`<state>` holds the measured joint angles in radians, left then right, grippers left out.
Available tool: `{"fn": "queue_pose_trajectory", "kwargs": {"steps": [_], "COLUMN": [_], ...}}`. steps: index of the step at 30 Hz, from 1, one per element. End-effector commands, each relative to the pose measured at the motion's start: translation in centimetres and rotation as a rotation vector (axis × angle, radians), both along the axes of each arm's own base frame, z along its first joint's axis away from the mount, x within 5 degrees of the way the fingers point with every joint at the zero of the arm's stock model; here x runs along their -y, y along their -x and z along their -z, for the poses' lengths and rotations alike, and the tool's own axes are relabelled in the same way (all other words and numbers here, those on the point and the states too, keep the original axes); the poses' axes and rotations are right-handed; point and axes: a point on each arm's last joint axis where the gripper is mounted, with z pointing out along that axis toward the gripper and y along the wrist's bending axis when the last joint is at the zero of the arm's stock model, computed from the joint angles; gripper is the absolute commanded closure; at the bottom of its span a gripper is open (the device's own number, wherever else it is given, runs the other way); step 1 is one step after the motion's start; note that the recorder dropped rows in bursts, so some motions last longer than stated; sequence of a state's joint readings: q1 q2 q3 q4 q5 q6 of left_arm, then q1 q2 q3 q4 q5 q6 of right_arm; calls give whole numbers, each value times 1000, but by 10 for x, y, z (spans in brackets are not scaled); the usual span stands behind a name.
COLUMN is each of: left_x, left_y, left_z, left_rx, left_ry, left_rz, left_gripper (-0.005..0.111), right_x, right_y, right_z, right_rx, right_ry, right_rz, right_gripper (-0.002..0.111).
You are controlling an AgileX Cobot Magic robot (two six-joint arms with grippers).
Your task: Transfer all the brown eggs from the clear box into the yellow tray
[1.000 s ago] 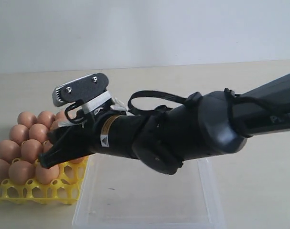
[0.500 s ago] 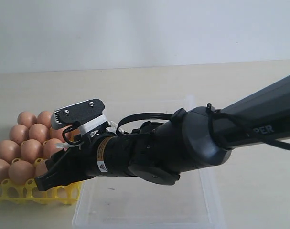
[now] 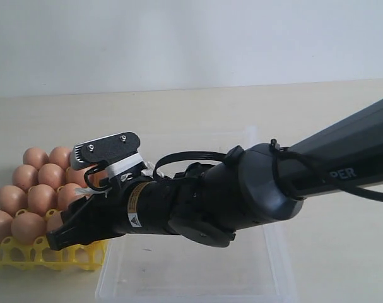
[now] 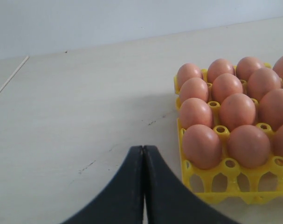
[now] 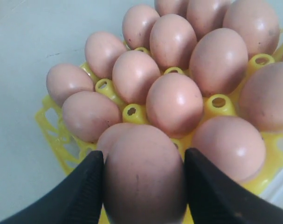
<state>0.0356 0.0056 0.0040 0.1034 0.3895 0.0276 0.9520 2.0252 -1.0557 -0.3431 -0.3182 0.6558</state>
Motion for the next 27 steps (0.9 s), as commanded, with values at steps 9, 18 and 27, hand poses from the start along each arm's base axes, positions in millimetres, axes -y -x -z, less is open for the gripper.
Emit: {"fn": "queue_pose_trajectory", "kwargs": {"steps": [9,18,27], "left_x": [1,1,1], "left_y": [0,0,0], "left_z": [-2,-2,-2], "left_rx": [19,19,19], "left_ry": [6,6,6], "left_rz": [7,7,7], "left_gripper": [107,107,107], "right_x": [5,35,100], "right_y": [0,12,28], "right_z": [-10,-87,-106], "right_rx": [-25,227,404], "right_ry": [15,104,49], "right_rz": [55,-37,32], "right_gripper": [40,108,108]}}
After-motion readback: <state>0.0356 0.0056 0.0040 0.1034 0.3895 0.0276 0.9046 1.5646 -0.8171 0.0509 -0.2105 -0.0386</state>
